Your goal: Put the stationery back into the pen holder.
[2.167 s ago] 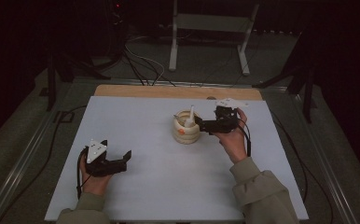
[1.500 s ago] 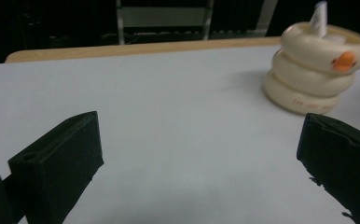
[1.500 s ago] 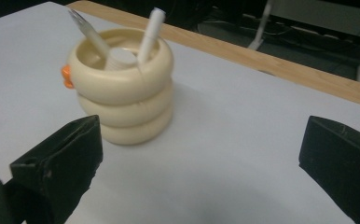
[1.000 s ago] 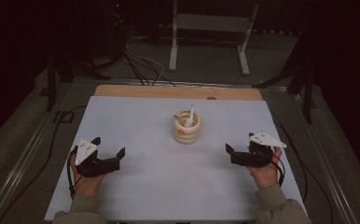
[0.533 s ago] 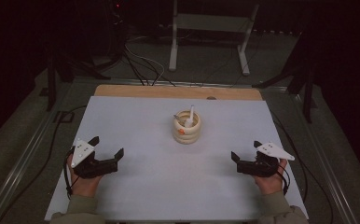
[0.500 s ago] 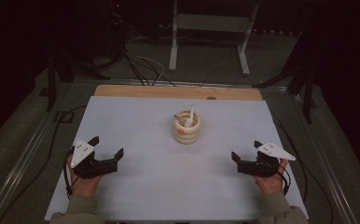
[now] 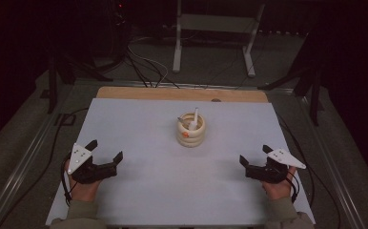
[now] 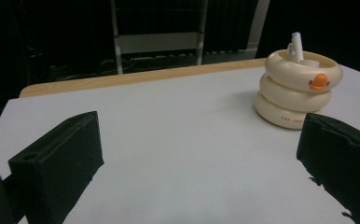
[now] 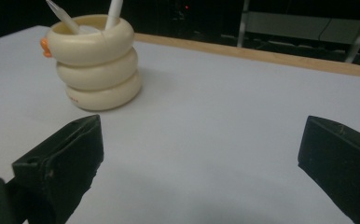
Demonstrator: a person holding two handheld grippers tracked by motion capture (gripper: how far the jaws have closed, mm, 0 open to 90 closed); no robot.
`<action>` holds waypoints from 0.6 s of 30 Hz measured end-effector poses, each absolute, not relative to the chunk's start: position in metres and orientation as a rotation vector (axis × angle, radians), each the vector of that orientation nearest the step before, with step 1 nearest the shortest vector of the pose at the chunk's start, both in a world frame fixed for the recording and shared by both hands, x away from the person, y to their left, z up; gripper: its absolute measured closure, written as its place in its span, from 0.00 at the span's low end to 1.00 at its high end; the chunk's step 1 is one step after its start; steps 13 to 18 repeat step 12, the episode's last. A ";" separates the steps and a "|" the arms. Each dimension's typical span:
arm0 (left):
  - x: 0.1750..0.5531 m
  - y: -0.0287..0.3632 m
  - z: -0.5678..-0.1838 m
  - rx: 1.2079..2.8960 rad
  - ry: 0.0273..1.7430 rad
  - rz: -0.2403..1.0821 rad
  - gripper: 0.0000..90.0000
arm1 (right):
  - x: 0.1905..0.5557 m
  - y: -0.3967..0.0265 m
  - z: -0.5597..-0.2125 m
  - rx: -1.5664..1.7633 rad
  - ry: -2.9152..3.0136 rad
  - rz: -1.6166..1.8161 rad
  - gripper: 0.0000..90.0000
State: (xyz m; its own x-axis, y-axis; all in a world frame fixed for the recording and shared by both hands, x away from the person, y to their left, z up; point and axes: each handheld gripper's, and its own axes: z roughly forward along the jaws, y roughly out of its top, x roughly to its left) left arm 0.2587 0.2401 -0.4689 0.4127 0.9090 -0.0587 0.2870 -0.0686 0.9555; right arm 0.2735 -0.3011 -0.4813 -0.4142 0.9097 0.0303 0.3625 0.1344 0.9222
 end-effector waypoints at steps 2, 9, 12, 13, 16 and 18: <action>0.259 0.241 -0.469 1.597 1.085 0.728 0.01 | 0.272 -0.302 -0.480 1.222 1.851 1.270 0.01; 0.260 0.239 -0.472 1.595 1.099 0.724 0.01 | 0.268 -0.304 -0.479 1.196 1.842 1.288 0.01; 0.262 0.238 -0.473 1.604 1.111 0.726 0.01 | 0.268 -0.304 -0.479 1.192 1.843 1.290 0.01; 0.262 0.238 -0.473 1.604 1.111 0.726 0.01 | 0.268 -0.304 -0.479 1.192 1.843 1.290 0.01; 0.262 0.238 -0.473 1.604 1.111 0.726 0.01 | 0.268 -0.304 -0.479 1.192 1.843 1.290 0.01; 0.262 0.238 -0.473 1.604 1.111 0.726 0.01 | 0.268 -0.304 -0.479 1.192 1.843 1.290 0.01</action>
